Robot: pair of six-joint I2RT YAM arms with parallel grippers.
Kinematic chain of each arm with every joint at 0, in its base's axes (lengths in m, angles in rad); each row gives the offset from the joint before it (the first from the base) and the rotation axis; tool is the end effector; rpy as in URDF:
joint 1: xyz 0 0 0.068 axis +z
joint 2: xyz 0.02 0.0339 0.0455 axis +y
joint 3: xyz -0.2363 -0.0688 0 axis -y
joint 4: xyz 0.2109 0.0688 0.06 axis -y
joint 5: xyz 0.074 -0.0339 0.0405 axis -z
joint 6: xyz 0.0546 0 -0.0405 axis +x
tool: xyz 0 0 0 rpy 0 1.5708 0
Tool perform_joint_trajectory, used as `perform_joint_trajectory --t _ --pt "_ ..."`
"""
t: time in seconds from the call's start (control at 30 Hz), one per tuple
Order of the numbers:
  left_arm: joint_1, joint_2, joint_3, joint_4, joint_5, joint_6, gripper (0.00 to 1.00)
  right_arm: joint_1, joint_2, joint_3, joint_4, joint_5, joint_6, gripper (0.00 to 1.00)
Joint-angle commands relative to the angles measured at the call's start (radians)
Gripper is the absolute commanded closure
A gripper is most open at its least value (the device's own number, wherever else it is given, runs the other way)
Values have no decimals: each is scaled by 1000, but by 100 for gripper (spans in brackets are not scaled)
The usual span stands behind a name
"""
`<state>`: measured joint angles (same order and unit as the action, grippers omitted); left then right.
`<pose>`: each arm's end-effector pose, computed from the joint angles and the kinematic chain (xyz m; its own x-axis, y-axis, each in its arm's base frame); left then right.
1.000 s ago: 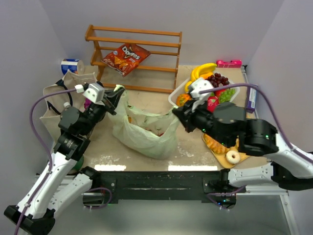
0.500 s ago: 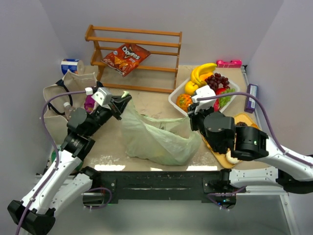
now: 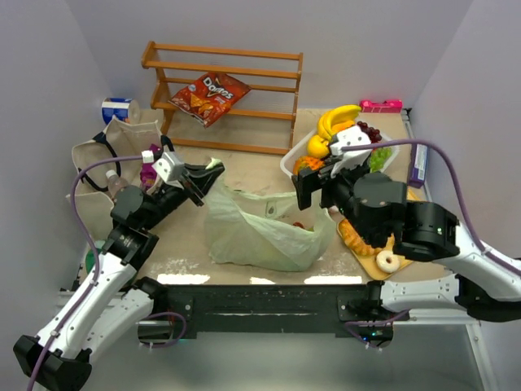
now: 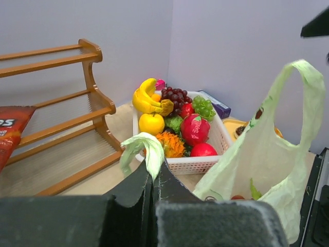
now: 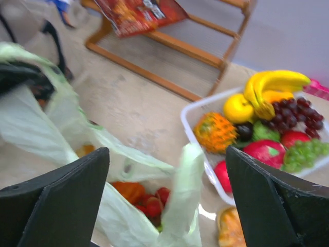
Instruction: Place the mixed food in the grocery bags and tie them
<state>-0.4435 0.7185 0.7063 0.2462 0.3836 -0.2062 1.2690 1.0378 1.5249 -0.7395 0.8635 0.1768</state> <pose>0.1493 -0.0935 0.3554 0.0562 -0.2369 -0.9699 0.7542 0.6466 -0.1142 0.0884 0.1445 0.4414 -0.1437 -0.0772 -0.9866 -0.3823 0.9239 -0.0166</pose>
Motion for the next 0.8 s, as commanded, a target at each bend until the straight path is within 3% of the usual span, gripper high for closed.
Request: perform_joint_trajectory --t 0.0,0.1,0.13,0.23,0.27,0.4,0.77 --pt "5 -7 16 50 40 -32 100 0 28 124 140 -159 -45 1" --pt "5 -13 28 25 72 -27 74 -11 141 213 152 -240 -48 1" --pt "5 -17 38 18 69 -22 53 -25 171 256 153 -314 -48 1" --pt "3 -43 54 -22 45 -10 25 -176 249 285 193 -540 -14 1" --pt "5 -57 58 -33 41 -6 21 -263 269 275 216 -692 16 1" --pt "5 -79 90 -113 28 21 10 -301 327 250 281 -897 32 1" --pt "5 -48 124 -179 66 71 3 -396 377 144 384 -939 15 1"
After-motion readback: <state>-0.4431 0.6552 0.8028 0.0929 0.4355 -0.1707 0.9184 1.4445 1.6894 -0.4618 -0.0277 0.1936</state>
